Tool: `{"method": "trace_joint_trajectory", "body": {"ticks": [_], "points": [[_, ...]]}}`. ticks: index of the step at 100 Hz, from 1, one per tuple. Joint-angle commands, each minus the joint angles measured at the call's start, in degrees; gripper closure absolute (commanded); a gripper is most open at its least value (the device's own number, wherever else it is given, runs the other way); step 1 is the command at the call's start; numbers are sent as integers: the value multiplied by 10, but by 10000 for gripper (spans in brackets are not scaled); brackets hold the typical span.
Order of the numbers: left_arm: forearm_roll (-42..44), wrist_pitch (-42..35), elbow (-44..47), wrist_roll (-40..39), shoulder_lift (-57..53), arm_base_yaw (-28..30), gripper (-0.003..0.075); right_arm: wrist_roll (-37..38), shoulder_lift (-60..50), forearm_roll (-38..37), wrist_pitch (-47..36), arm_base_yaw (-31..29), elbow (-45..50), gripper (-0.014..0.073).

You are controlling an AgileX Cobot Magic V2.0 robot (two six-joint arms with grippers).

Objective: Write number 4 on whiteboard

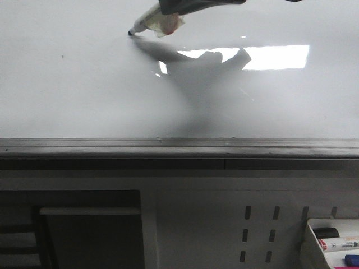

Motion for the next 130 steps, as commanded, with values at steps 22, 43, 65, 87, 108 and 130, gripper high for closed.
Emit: {"method": "trace_joint_trajectory", "body": {"ticks": [22,43,65,87,108,130], "points": [[-20,-24,-16,-5,-4,1,186,-9,12,11,18,26,-16,654],[-20,-24,-16,-5,-4,1,186,-7,-16,34,-63,30,22,643],[-20,-24,-16,-4,-4,1,186,-7,-103,54,-130,30,91,643],[-20,-24,-16,-4,-4,1,186,-7,-125,60,-41,30,85,643],[-20,-24,-16,-4,-4,1,186,-8,-85,50,-45,30,50,644],[-20,-24,-16,-4,-4,1,186,-9,-48,40,-61,30,21,644]]}}
